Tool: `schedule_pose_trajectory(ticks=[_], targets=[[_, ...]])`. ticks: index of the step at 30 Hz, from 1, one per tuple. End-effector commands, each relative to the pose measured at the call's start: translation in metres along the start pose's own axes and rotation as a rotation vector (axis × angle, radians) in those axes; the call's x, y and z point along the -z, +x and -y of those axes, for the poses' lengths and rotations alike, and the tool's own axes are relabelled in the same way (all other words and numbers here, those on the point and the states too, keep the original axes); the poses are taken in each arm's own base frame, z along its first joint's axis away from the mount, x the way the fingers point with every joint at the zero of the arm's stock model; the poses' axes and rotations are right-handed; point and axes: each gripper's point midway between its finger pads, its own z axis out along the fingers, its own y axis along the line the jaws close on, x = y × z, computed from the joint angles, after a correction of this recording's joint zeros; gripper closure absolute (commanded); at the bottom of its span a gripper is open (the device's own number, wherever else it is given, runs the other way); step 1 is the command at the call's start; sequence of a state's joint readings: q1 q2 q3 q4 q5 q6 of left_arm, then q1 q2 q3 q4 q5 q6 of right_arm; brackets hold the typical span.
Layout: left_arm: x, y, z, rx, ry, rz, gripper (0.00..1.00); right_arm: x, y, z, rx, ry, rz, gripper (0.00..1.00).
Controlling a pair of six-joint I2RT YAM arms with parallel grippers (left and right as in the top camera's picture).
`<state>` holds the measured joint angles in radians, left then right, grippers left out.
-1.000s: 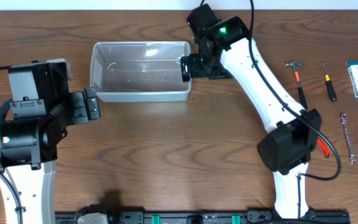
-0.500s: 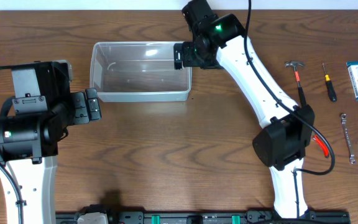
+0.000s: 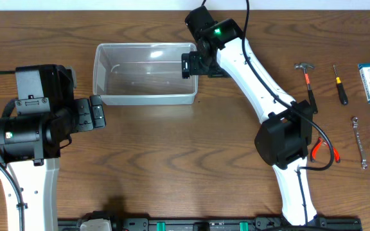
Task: Pack container
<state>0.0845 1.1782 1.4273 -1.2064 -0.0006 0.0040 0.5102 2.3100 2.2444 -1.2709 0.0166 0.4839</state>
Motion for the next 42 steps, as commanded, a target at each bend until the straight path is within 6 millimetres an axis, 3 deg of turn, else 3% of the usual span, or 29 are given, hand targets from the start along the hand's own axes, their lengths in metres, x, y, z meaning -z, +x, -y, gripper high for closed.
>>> schedule_pose_trajectory(ticks=[1,16,26,39,42], targets=[[-0.001,0.001,-0.003,0.021,-0.01,-0.008,0.02,-0.002,-0.003,-0.002,0.047,0.031,0.02,0.01],[-0.001,0.009,-0.003,0.019,-0.013,-0.042,0.02,-0.01,-0.003,-0.001,0.082,0.037,0.025,0.01],[-0.001,0.009,-0.003,0.019,-0.013,-0.044,0.02,-0.032,0.007,0.004,0.121,0.065,-0.039,0.01],[-0.001,0.009,-0.003,0.019,-0.013,-0.044,0.02,-0.044,0.011,0.005,0.087,0.078,-0.061,0.01],[-0.001,0.01,-0.003,0.018,-0.013,-0.045,0.02,-0.048,0.012,0.006,0.06,0.083,-0.07,0.12]])
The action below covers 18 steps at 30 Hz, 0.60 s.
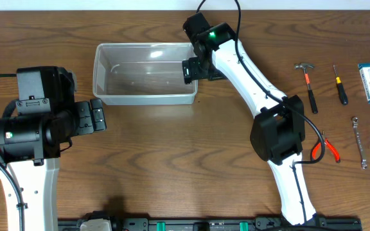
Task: Pack container
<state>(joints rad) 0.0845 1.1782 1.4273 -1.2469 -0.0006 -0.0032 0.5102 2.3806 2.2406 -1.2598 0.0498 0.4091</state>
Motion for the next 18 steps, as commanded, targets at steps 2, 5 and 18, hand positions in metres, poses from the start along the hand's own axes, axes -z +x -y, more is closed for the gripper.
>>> schedule_pose_trajectory(ticks=[2,5,18], targets=[[-0.001,0.0,-0.003,0.014,-0.01,-0.005,0.02,-0.014,0.007,-0.003,-0.035,0.024,-0.027,0.13],[-0.001,0.0,-0.003,0.014,-0.01,-0.004,0.02,-0.014,0.004,-0.006,-0.058,0.014,-0.016,0.18],[-0.001,0.0,-0.003,0.014,-0.01,-0.005,0.02,-0.014,-0.003,-0.01,-0.097,-0.01,0.01,0.55]])
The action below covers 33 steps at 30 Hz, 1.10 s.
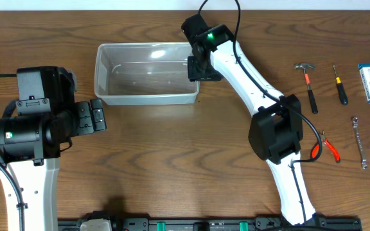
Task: Pack container
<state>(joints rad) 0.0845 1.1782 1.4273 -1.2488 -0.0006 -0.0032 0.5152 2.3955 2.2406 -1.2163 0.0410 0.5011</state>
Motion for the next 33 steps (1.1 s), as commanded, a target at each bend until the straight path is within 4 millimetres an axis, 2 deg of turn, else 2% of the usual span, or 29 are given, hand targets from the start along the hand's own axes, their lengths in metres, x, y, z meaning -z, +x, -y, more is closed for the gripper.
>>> schedule_pose_trajectory(ticks=[1,4,10,12,20,26,33], targets=[[-0.001,-0.001,-0.002,0.014,-0.01,-0.002,0.02,-0.008,0.004,-0.002,-0.009,0.012,-0.01,0.58],[-0.001,-0.001,-0.002,0.014,-0.01,-0.002,0.02,-0.008,0.002,-0.003,-0.009,0.008,-0.004,0.73],[-0.001,-0.001,-0.002,0.014,-0.01,-0.003,0.02,-0.008,0.002,-0.003,-0.01,0.007,-0.002,0.93],[-0.001,-0.001,-0.002,0.014,-0.01,-0.003,0.02,-0.008,0.002,-0.003,-0.01,0.007,-0.002,0.97],[-0.001,-0.001,-0.002,0.014,-0.01,-0.003,0.02,-0.007,0.008,0.006,-0.002,0.028,-0.036,0.99],[-0.001,-0.001,-0.002,0.014,-0.01,-0.002,0.02,-0.002,0.017,0.03,0.035,0.066,-0.104,0.99],[-0.001,-0.001,-0.002,0.014,-0.01,-0.003,0.02,0.015,0.028,0.067,0.07,0.104,-0.19,0.97]])
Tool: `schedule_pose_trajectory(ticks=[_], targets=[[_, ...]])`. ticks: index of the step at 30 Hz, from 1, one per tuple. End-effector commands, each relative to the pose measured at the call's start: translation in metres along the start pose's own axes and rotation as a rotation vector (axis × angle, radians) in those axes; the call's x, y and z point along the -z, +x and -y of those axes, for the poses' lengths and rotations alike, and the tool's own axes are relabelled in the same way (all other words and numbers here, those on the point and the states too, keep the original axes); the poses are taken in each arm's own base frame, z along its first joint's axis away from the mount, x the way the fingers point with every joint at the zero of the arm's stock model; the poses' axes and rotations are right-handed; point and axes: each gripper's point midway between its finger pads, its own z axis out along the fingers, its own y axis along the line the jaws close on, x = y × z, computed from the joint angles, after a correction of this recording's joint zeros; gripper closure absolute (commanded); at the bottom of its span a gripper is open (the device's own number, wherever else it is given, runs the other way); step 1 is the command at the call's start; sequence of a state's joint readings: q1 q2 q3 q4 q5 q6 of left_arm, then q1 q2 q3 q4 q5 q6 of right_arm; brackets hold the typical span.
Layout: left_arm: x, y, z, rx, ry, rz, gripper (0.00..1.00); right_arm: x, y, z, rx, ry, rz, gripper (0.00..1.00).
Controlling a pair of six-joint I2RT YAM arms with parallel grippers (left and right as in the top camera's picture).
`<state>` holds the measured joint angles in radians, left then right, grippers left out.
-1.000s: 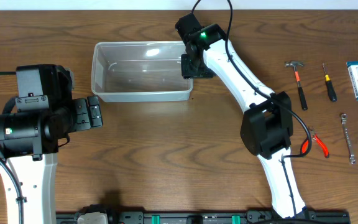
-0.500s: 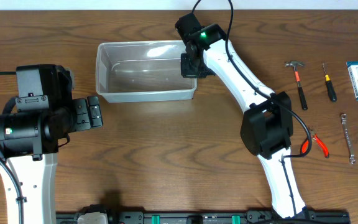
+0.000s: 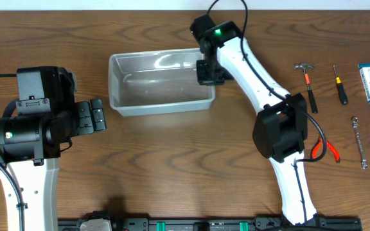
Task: Pack container
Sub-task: 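Drag the clear container rightward toward the table center with the right gripper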
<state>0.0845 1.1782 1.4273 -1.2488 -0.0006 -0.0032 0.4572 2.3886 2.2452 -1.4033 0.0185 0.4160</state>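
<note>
An empty clear plastic container lies slightly askew at the back middle of the table. My right gripper is at its right end wall and seems shut on the rim there. The fingertips are hard to make out from above. Well to the left of the container, my left gripper hangs over the table. It is open, points right and holds nothing.
On the right side lie a hammer, a screwdriver, a small blue and white box, a wrench and red-handled pliers partly under the right arm. The left arm's bulk fills the left front.
The container has shifted to the right and a little toward the front, turning slightly, with my right gripper still at its right end. The left arm has not moved.
My right gripper stood at the container's right end, at the back left of centre, through all the earlier moments and only shifted slightly there. Now the container sits farther right and nearer the front. The left arm and the tools stayed put throughout.
</note>
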Motion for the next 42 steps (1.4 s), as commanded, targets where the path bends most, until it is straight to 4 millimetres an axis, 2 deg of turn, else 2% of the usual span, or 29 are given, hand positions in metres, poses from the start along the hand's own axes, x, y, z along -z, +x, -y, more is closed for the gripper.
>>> schedule_pose_trajectory(ticks=[1,8,11,16,21,26,33,35,42], targets=[[-0.001,-0.001,-0.002,0.014,-0.01,-0.003,0.02,0.006,0.005,0.032,0.035,0.048,-0.041,0.98],[-0.001,-0.001,-0.002,0.014,-0.01,-0.003,0.02,0.011,0.021,0.079,0.024,0.085,-0.156,0.98],[-0.001,-0.001,-0.003,0.014,-0.011,-0.003,0.02,0.013,0.025,0.106,-0.003,0.138,-0.187,0.98],[-0.001,-0.001,-0.002,0.014,-0.01,-0.003,0.02,0.016,0.032,0.129,-0.036,0.151,-0.236,0.99],[-0.001,-0.001,-0.002,0.014,-0.01,-0.003,0.02,0.02,0.037,0.136,-0.032,0.141,-0.257,0.98],[-0.001,0.001,-0.003,0.013,-0.011,-0.01,0.02,0.037,0.044,0.137,-0.033,0.136,-0.23,0.99],[-0.001,0.002,-0.003,0.013,-0.011,-0.013,0.02,0.056,0.091,0.15,-0.038,0.146,-0.278,0.98],[-0.001,0.001,-0.003,0.013,-0.011,-0.012,0.02,0.056,0.101,0.154,-0.047,0.144,-0.264,0.99],[-0.001,0.0,-0.003,0.013,-0.01,-0.007,0.02,0.041,0.106,0.161,-0.061,0.108,-0.169,0.92]])
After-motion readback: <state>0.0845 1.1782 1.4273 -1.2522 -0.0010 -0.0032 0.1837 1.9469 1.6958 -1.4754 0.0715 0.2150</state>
